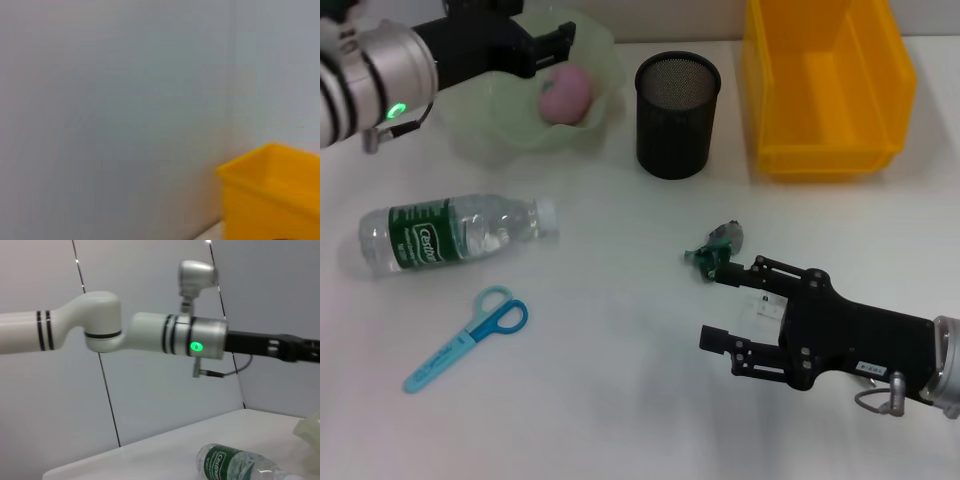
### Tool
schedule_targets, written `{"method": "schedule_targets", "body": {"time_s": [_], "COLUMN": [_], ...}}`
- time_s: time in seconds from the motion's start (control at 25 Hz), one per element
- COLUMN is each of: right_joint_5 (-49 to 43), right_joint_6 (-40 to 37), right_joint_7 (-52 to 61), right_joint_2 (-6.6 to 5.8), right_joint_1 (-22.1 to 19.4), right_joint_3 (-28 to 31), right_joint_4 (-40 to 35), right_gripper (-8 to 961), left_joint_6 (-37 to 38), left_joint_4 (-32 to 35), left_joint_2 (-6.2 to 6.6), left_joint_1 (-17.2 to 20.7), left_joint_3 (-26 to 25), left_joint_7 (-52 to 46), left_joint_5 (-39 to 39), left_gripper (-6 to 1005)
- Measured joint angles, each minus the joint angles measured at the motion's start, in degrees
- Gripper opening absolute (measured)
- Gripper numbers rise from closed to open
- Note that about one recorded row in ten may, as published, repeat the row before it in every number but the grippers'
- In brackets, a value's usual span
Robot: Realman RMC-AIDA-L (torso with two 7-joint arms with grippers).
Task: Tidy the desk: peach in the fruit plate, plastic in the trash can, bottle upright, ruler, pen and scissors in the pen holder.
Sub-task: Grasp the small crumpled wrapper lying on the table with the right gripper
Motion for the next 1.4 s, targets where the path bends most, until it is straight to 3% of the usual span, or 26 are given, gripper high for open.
{"method": "schedule_targets", "body": {"time_s": [0.08, 0.12, 0.24, 0.32, 0.36, 0.44, 0.48, 0.56, 0.64, 0.88, 0.96, 1.08, 1.2, 1.36, 1.4], "right_joint_5": [0.01, 0.01, 0.05, 0.06, 0.06, 0.06, 0.06, 0.06, 0.06, 0.06, 0.05, 0.06, -0.46, -6.33, -6.33], "right_joint_6": [-0.04, -0.04, -0.10, -0.12, -0.26, -0.32, -0.36, -0.49, -0.53, -0.60, -0.60, -0.57, 0.41, 1.62, 1.62], "right_joint_7": [-0.31, -0.31, -0.76, -0.82, -0.92, -0.99, -1.12, -1.40, -1.41, -0.98, 1.96, 5.64, 12.19, 26.48, 26.48], "right_joint_2": [0.00, 0.00, -0.01, 0.00, -0.01, -0.02, -0.04, -0.06, -0.07, -0.17, -0.18, -0.23, -0.29, -0.25, -0.25], "right_joint_1": [-0.14, -0.14, -0.19, -0.24, -0.26, -0.28, -0.33, -0.69, -0.84, -1.10, -1.14, -0.91, -0.66, -0.08, -0.08], "right_joint_3": [0.01, 0.01, 0.01, 0.21, 0.70, 1.02, 1.47, 2.71, 3.11, 6.04, 10.91, 13.25, 13.34, 13.09, 13.09], "right_joint_4": [-0.08, -0.08, -0.01, -0.01, -0.01, 0.02, 0.08, 0.09, 0.01, -0.08, -0.28, -1.36, -6.23, -19.86, -19.86], "right_gripper": [766, 766, 766, 766, 766, 766, 766, 765, 765, 764, 764, 764, 763, 763, 763], "left_joint_6": [10.98, 10.98, 23.73, 23.73, 29.91, 29.91, 45.33, 54.03, 57.71, 60.17, 60.47, 60.55, 60.55, 61.77, 61.95], "left_joint_4": [0.78, 0.78, -2.63, -2.63, -5.27, -5.27, -12.95, -16.69, -17.61, -18.46, -19.37, -20.47, -21.01, -21.73, -21.73], "left_joint_2": [0.11, 0.11, 0.14, 0.14, 0.16, 0.16, 0.57, 1.25, 1.42, 1.41, 1.38, 1.37, 1.42, 2.07, 2.06], "left_joint_1": [2.54, 2.54, 3.29, 3.29, 3.16, 3.16, 2.44, 3.01, 4.29, 6.06, 6.15, 6.19, 6.17, 5.67, 5.63], "left_joint_3": [-4.09, -4.09, -10.21, -10.21, -13.55, -13.55, -20.96, -22.07, -22.03, -21.61, -22.02, -22.39, -22.57, -22.19, -22.18], "left_joint_7": [5.70, 5.70, 11.02, 11.02, 13.36, 13.36, 20.59, 28.36, 32.02, 32.89, 32.90, 33.12, 33.23, 32.14, 32.13], "left_joint_5": [-7.78, -7.78, -14.58, -14.58, -16.56, -16.56, -17.24, -16.83, -16.13, -13.23, -11.56, -11.07, -11.04, -9.43, -9.04], "left_gripper": [711, 711, 710, 710, 710, 709, 709, 709, 708, 707, 707, 707, 707, 707, 707]}}
